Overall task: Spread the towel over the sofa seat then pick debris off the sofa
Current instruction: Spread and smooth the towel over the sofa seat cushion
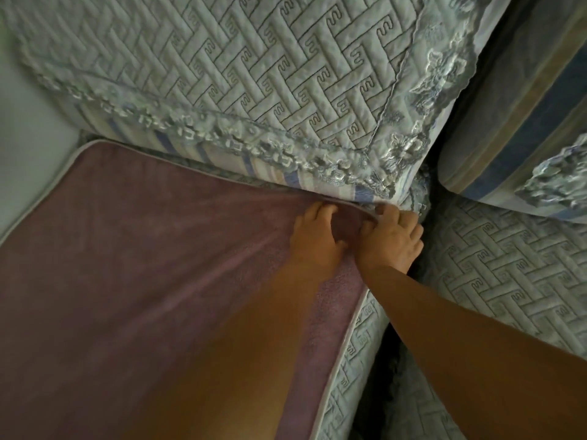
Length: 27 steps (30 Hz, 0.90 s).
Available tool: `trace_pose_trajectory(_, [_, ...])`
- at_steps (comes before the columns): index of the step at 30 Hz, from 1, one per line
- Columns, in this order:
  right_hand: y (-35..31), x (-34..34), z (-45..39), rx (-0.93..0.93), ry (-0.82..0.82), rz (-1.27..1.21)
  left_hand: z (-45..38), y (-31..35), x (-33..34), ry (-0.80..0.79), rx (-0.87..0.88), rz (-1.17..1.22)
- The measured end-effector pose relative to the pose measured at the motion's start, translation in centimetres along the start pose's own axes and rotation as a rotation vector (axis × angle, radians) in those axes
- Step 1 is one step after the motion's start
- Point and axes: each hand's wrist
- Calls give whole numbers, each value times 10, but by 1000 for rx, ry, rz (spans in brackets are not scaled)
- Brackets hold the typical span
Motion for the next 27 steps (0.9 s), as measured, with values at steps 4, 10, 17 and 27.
trace_pose_trajectory(4, [2,-10,36,-207,-122,53,37,-12,2,29,61,-78])
trace_pose_trajectory(10, [20,-11,112,-300,-366,-35,131,-37,-5,52,7,-189])
trace_pose_trajectory(17, [62,-3,225,-456,-530,14,277,-54,-26,118,-163,-151])
trace_pose_trajectory(27, [120,15,395,-782,-875,225,496,-92,-4,169,-451,-60])
Point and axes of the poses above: each hand's wrist, its own z-axis away from the middle knuckle, its own x-axis out of the palm, y = z × x, and after that the axes turned 12 degrees about x, right-handed
